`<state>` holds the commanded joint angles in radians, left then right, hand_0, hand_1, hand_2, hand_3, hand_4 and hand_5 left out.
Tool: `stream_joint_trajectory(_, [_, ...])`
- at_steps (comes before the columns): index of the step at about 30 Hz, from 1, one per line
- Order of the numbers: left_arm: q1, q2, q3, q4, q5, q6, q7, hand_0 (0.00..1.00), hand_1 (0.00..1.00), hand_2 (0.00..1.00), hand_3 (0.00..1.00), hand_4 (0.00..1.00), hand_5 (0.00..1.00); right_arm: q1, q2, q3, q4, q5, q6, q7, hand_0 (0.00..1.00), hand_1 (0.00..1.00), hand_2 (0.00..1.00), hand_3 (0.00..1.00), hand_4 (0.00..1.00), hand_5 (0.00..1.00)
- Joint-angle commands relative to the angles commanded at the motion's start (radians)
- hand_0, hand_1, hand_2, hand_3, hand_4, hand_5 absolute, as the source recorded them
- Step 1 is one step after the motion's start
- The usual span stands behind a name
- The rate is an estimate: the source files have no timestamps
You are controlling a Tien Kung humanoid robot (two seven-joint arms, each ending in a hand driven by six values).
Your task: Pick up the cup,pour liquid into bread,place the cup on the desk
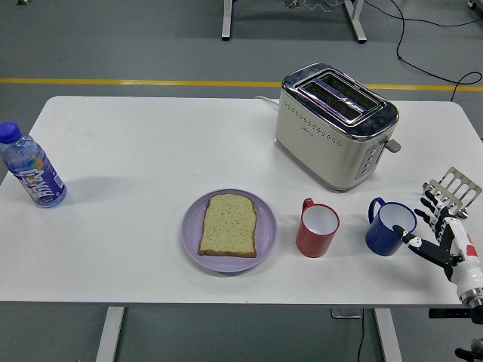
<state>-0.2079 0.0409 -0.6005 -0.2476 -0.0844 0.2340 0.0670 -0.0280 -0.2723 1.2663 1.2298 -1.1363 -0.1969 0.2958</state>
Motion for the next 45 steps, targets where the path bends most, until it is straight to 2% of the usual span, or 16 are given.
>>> stream_joint_trajectory(24, [-0.007,0.004,0.001,-0.001,-0.001,0.001,-0.001,0.690,0.756,0.773,0.611,0.396,0.998,0.045,0.006,-0.061,-0.085,-0.035,-0.008,0.017,0.998,0.878,0.966,0.998,0.961,0.215])
stream_joint_trajectory(45, [-0.009,0.006,-0.006,-0.003,0.009,0.006,0.003,0.690,0.756,0.773,0.611,0.396,0.998,0.089,0.032,-0.074,-0.135,-0.028,-0.014,0.015,0.998,0.861,0.954,0.998,0.972,0.216])
